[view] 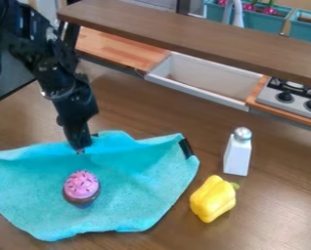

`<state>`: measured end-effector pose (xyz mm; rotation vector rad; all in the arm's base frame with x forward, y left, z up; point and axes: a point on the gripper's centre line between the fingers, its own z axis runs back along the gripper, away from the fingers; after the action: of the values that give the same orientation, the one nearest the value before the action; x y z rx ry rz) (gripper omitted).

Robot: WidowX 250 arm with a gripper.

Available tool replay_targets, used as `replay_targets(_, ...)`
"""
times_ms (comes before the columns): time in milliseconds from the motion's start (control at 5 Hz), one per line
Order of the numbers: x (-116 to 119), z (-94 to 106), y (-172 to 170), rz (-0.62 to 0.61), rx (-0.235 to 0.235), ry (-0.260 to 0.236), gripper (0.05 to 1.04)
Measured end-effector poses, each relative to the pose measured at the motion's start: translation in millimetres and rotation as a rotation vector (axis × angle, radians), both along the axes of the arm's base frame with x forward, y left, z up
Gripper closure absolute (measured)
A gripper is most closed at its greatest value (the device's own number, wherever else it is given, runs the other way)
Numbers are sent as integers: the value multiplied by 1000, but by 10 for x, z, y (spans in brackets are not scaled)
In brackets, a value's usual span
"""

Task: Fold the cloth from top left to bottom right

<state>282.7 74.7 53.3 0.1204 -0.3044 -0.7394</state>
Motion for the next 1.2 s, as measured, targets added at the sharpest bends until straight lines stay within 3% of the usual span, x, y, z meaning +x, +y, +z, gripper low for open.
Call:
replay_targets(600,-474,155,-430,-99,1,-77,1011)
replay_targets(800,-619,61,-556,-153,31,-71,984)
replay_targets(1000,-713,-30,-661,-212,80,-65,800)
replay_targets(1200,-767,-60,-697,-254,89,-53,518)
